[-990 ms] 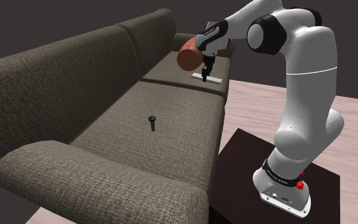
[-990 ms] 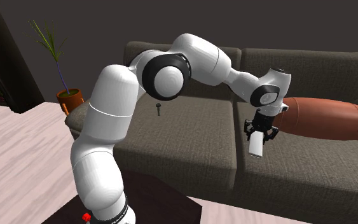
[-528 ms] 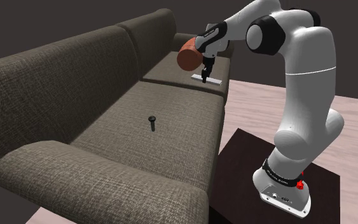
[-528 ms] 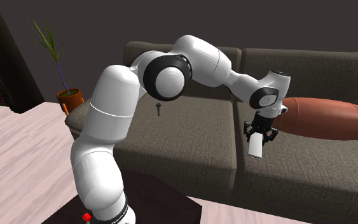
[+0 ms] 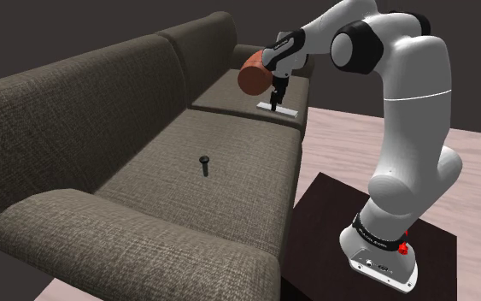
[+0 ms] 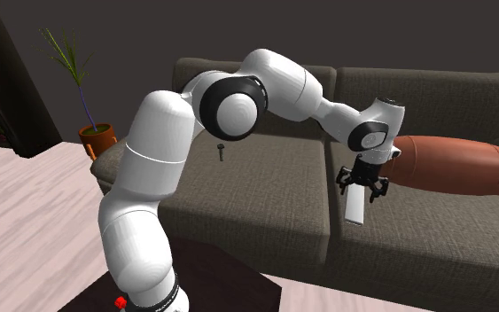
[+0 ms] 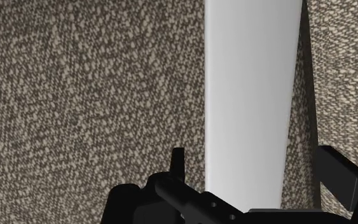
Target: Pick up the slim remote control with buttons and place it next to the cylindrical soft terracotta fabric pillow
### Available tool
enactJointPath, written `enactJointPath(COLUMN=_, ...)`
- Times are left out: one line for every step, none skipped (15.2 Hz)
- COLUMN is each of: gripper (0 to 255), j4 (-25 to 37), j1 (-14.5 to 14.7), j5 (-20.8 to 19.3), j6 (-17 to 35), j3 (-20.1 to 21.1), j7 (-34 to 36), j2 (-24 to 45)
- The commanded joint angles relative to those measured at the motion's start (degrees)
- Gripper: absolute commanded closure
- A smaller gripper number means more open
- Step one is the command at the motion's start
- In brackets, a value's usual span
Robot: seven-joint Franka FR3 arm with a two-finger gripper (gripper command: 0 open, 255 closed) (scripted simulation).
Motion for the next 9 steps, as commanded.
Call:
enactJointPath(gripper=0, j4=0.8, j1=0.0, j5=-0.3, j6=-1.6, j3=-0.1, j7=0.2, j2=-0.8)
enactJointPath(gripper=0, j4=1.7, j1=0.1, j5=-0.5, j6=-3.2, j3=-0.3, j7=0.3, j2=-1.5)
enactJointPath(gripper=0, j4=2.7, j1=0.1, j5=-0.7, j6=-4.8, j3=-0.4, j7=0.5, j2=-2.1)
enactJointPath(gripper=0, j4=3.6, j1=0.1, j5=-0.9, j6=-6.1, j3=-0.5, j7=0.6, j2=-2.6)
enactJointPath(gripper=0, j4=3.6, j1=0.1, j5=-0.9, j6=-6.1, j3=-0.5, j7=0.6, j2=-2.6)
enactJointPath(gripper=0, j4=3.6, j1=0.1, j5=-0.9, j6=-6.1, j3=-0.5, j7=0.6, j2=-2.6)
enactJointPath(gripper=0, j4=3.6, j1=0.1, j5=-0.9, j6=-6.1, j3=-0.5, j7=0.6, j2=-2.6)
enactJointPath(gripper=0, j4=3.6, j1=0.1, j5=-0.9, j6=-6.1, j3=-0.5, j7=0.6, j2=-2.6)
enactJointPath(gripper=0, j4=3.6, j1=0.1, j5=-0.9, j6=-6.1, j3=-0.5, j7=0.6, j2=-2.6)
